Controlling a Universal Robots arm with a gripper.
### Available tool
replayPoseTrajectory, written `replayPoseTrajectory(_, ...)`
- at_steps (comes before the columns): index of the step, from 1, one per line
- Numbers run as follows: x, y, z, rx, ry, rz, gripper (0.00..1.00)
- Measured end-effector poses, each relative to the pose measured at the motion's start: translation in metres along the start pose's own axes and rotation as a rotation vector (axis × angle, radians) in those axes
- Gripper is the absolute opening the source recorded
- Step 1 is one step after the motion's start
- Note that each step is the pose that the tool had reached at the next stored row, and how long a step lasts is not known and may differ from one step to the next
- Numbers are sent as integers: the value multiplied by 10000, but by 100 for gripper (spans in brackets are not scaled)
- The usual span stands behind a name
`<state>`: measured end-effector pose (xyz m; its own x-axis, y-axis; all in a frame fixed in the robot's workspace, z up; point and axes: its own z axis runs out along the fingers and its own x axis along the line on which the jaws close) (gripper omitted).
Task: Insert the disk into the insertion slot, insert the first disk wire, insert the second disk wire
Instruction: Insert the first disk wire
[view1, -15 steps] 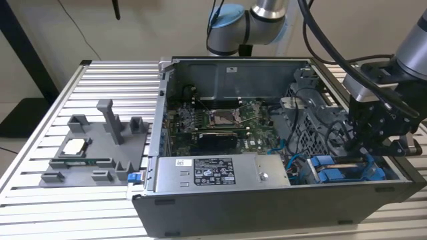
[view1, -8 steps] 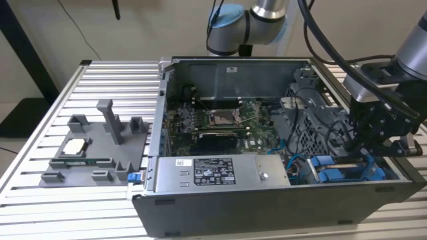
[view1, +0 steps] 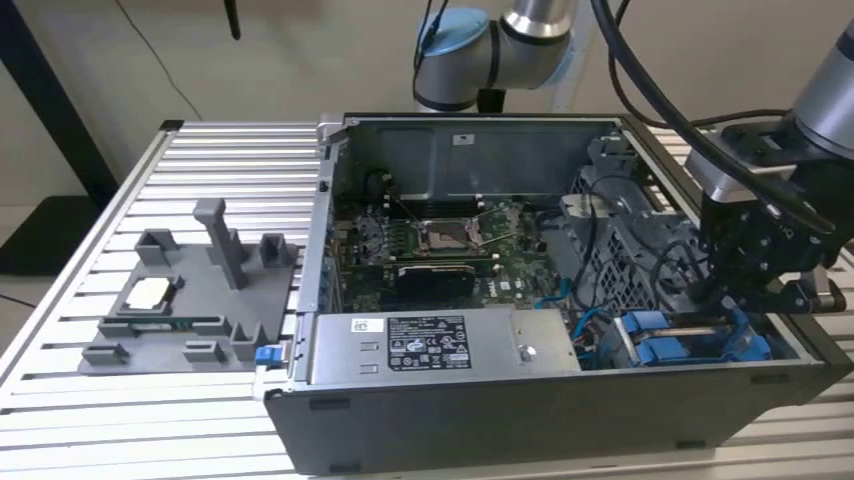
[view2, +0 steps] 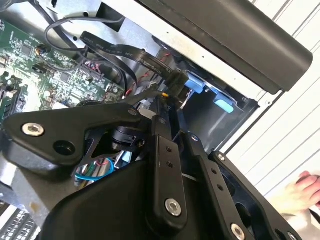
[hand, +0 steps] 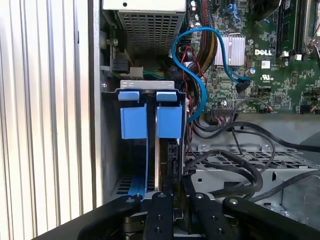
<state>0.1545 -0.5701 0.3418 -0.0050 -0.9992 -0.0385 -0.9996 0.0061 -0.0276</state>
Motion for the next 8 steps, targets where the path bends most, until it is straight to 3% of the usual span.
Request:
replayPoseTrajectory(3, 1, 3, 7, 127, 203, -6, 19)
replayPoseTrajectory(5, -4, 14, 11, 250, 227, -10, 19)
replayPoseTrajectory(8, -12, 40, 11, 287, 226, -12, 19)
